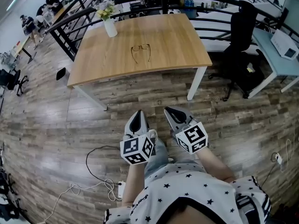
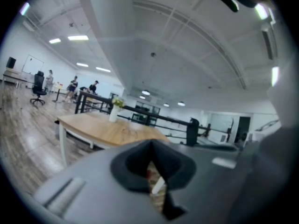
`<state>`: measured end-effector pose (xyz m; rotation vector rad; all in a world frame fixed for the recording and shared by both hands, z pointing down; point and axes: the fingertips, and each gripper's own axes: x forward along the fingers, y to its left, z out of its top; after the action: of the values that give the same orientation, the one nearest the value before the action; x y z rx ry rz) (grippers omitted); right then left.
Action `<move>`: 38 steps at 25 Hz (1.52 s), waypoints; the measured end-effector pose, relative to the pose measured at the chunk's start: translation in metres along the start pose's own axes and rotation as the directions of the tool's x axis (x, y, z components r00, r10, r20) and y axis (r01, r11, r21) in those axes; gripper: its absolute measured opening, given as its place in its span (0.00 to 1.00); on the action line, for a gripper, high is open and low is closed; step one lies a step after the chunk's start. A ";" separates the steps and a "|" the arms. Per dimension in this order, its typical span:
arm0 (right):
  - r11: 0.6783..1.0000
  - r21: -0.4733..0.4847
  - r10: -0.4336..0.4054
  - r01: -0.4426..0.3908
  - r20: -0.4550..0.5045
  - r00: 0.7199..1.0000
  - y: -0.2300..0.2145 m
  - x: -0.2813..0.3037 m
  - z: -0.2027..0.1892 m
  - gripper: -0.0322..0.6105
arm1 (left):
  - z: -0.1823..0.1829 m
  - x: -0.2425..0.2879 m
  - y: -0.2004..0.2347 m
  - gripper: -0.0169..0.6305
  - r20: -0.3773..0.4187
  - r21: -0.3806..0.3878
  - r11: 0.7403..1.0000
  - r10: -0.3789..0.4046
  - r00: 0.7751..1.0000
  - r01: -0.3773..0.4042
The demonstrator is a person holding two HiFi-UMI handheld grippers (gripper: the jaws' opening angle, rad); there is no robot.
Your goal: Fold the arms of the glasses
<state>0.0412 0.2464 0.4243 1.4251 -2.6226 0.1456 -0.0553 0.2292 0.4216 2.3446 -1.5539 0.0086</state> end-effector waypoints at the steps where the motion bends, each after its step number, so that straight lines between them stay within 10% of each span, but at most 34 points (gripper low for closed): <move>1: 1.000 0.005 0.001 -0.001 -0.001 1.000 -0.002 0.004 -0.001 0.08 | 0.001 0.004 0.002 0.04 -0.002 -0.002 1.000 -0.001 1.000 0.001; 38: 1.000 -0.010 -0.017 0.017 -0.045 0.999 -0.130 0.279 0.051 0.08 | 0.075 0.265 0.151 0.04 -0.095 -0.021 0.996 -0.085 0.992 0.084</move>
<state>-0.0035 -0.0627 0.4257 1.4232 -2.5709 0.1609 -0.0964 -0.0817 0.4396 2.3583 -1.4034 0.0862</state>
